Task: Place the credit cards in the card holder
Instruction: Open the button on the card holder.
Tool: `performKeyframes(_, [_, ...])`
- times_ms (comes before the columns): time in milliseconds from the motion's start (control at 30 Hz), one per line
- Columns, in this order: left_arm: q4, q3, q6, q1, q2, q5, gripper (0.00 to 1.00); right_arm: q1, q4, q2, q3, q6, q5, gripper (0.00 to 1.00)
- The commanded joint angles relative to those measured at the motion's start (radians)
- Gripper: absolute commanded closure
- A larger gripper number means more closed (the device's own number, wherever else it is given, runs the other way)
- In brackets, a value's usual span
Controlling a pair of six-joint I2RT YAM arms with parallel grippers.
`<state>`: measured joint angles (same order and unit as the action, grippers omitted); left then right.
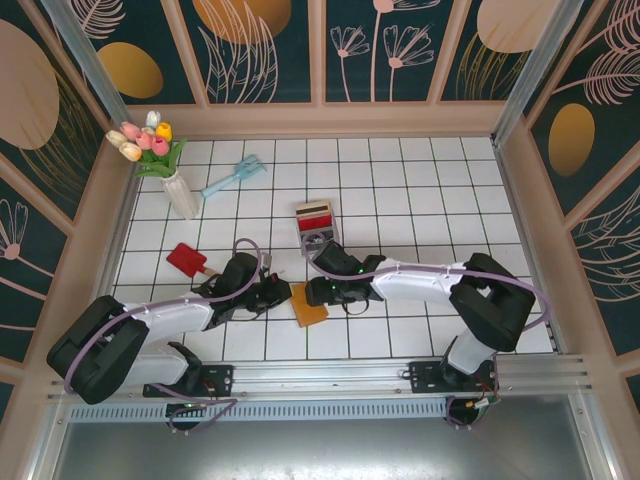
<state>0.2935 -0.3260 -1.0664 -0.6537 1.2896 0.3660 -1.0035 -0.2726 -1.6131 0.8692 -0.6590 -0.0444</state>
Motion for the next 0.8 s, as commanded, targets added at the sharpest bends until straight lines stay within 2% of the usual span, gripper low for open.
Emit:
performKeyframes(0, [-0.021, -0.018, 0.025, 0.003, -0.012, 0.004, 1.00, -0.005, -0.074, 0.006, 0.014, -0.009, 0.096, 0.55])
performKeyframes(133, [-0.027, -0.026, 0.032, 0.003, -0.004, 0.005, 1.00, 0.014, -0.046, 0.044, -0.017, -0.018, 0.078, 0.76])
performKeyframes(233, [-0.048, -0.040, 0.048, 0.002, 0.002, -0.006, 1.00, 0.030, -0.020, 0.080, -0.041, -0.027, 0.065, 0.89])
performKeyframes(300, [-0.083, -0.062, 0.063, 0.002, 0.005, -0.026, 0.91, 0.041, -0.009, 0.114, -0.057, -0.036, 0.064, 0.94])
performKeyframes(333, [-0.108, -0.076, 0.074, 0.003, 0.004, -0.041, 0.82, 0.049, -0.002, 0.131, -0.069, -0.042, 0.064, 0.97])
performKeyframes(367, [-0.130, -0.092, 0.082, 0.003, 0.002, -0.058, 0.71, 0.061, 0.009, 0.157, -0.083, -0.048, 0.064, 0.99])
performKeyframes(467, [-0.211, -0.137, 0.103, 0.003, -0.011, -0.116, 0.49, 0.106, 0.064, 0.245, -0.140, -0.072, -0.012, 0.99])
performKeyframes(600, [-0.252, -0.176, 0.106, 0.003, -0.033, -0.144, 0.36, 0.159, 0.122, 0.375, -0.200, -0.098, -0.084, 0.99])
performKeyframes(767, [-0.237, -0.202, 0.082, 0.004, -0.041, -0.093, 0.27, 0.204, 0.172, 0.468, -0.240, -0.112, -0.179, 0.98])
